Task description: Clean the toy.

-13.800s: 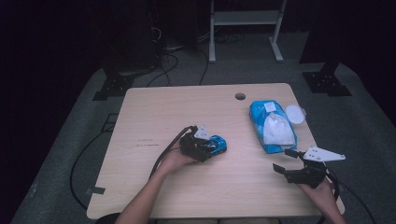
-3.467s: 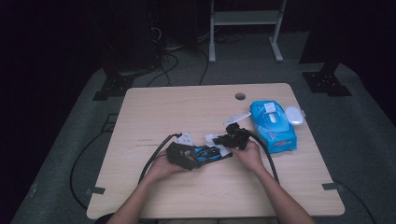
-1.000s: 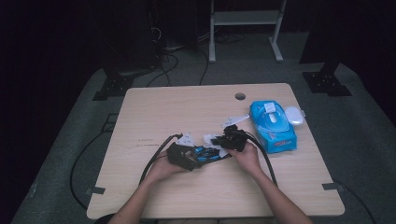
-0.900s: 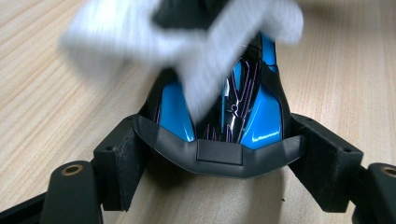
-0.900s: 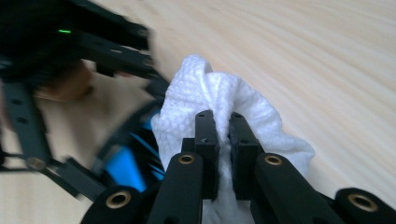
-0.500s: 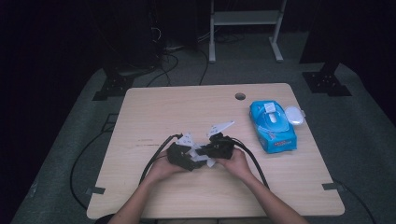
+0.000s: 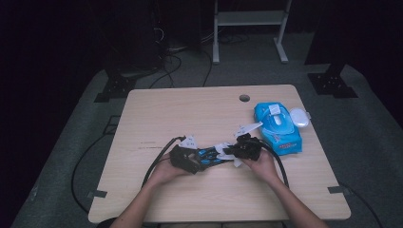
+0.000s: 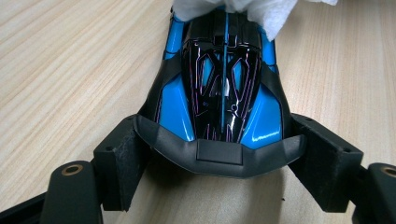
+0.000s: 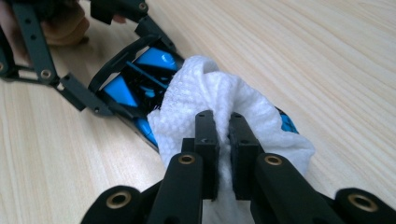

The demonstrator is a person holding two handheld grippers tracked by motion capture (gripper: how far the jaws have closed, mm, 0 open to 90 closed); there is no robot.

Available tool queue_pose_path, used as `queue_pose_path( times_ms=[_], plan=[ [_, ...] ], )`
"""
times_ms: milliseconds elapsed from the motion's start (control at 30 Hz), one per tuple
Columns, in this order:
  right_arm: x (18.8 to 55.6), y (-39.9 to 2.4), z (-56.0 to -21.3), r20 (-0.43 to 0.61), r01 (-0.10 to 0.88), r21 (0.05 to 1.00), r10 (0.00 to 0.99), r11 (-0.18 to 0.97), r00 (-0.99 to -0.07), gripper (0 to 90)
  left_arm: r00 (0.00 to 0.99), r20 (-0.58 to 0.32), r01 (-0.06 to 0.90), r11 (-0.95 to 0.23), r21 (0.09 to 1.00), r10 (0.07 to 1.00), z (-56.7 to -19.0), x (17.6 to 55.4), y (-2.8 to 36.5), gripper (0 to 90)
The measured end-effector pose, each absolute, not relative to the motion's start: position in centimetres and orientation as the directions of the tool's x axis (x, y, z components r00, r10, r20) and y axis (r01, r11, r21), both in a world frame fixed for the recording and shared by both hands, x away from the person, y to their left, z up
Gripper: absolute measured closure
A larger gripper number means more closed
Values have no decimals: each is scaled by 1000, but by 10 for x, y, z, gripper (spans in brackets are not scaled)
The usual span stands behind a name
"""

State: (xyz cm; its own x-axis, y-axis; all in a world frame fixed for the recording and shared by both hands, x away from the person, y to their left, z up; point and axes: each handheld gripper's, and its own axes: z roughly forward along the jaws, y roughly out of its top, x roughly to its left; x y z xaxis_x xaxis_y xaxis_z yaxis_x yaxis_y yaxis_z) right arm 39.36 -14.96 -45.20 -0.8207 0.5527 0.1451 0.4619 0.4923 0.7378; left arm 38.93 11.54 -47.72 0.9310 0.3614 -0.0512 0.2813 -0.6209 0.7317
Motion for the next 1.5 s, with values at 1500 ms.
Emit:
queue_pose_path(
  times_ms=[1500],
  plan=[
    [390, -169, -458, 222, 507, 735, 547, 449, -807, 838, 900, -186, 391, -543, 744, 394, -472, 398, 123, 166]
  ],
)
